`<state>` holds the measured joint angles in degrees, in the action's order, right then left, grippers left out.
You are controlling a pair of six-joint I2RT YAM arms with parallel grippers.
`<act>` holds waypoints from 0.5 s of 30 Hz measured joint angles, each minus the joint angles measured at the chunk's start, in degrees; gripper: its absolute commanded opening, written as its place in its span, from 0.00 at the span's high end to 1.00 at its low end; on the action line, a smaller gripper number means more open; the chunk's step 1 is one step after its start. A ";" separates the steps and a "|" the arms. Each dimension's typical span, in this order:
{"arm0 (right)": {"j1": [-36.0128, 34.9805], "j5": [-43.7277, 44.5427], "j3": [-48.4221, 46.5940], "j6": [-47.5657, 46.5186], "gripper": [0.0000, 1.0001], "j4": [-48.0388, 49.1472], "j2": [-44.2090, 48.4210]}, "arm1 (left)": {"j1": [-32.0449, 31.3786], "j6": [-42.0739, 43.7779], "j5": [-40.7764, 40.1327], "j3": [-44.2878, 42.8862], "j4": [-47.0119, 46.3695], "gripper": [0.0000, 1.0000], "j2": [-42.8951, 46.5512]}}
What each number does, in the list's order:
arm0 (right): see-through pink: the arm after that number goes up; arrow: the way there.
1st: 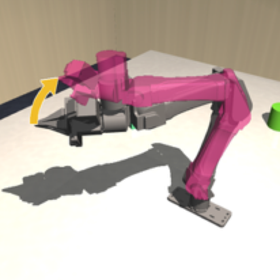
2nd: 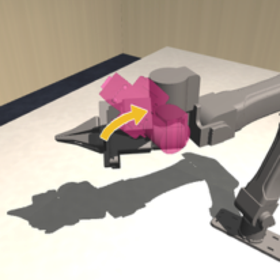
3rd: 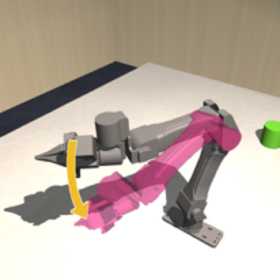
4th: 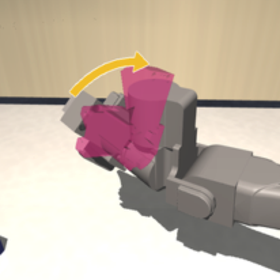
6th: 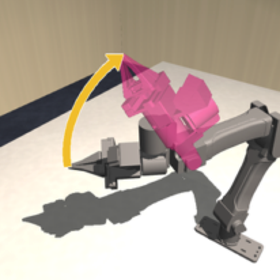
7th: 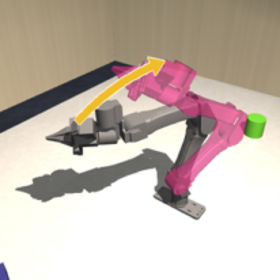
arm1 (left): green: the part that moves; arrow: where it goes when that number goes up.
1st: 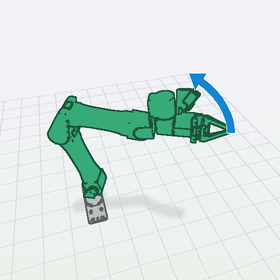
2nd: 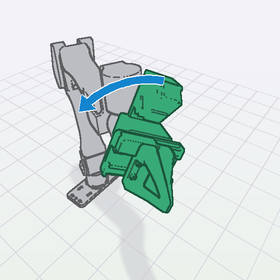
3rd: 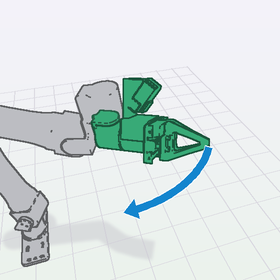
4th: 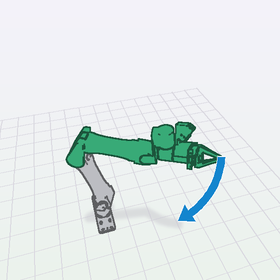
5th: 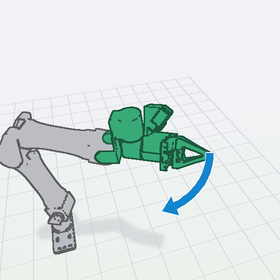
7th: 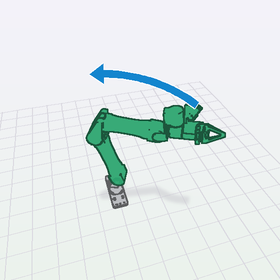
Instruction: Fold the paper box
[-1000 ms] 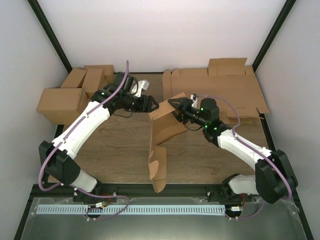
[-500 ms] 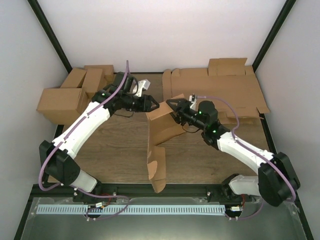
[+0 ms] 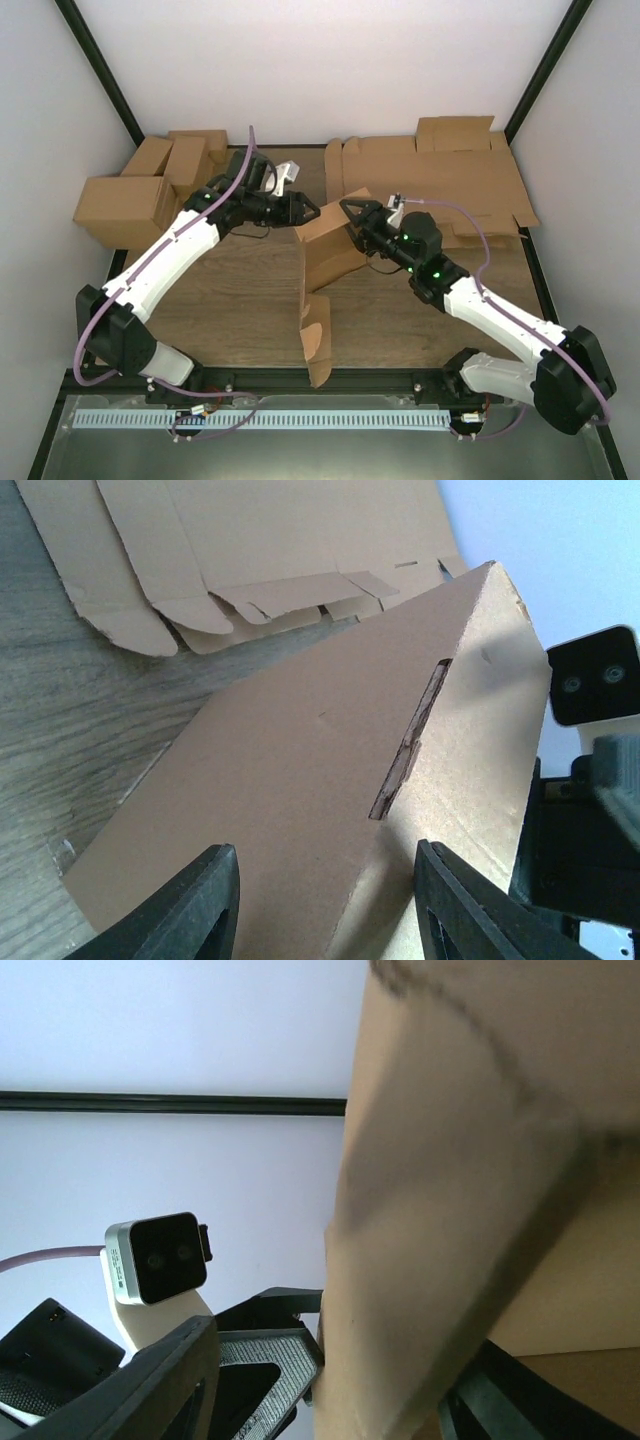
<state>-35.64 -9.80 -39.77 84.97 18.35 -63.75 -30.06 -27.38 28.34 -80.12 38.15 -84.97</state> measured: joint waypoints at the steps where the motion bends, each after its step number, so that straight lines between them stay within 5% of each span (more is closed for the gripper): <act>1: -0.61 0.26 0.04 0.26 0.46 0.31 -0.28 | -0.04 -0.33 0.04 0.31 -0.15 0.52 0.20; 15: -5.14 4.76 0.20 2.91 0.76 8.83 -8.11 | -0.20 -2.67 0.87 2.36 -2.03 0.55 1.51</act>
<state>-40.77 -5.04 -39.57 87.88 27.18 -71.85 -30.26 -30.04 29.21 -77.76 36.12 -83.46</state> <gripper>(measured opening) 0.273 0.458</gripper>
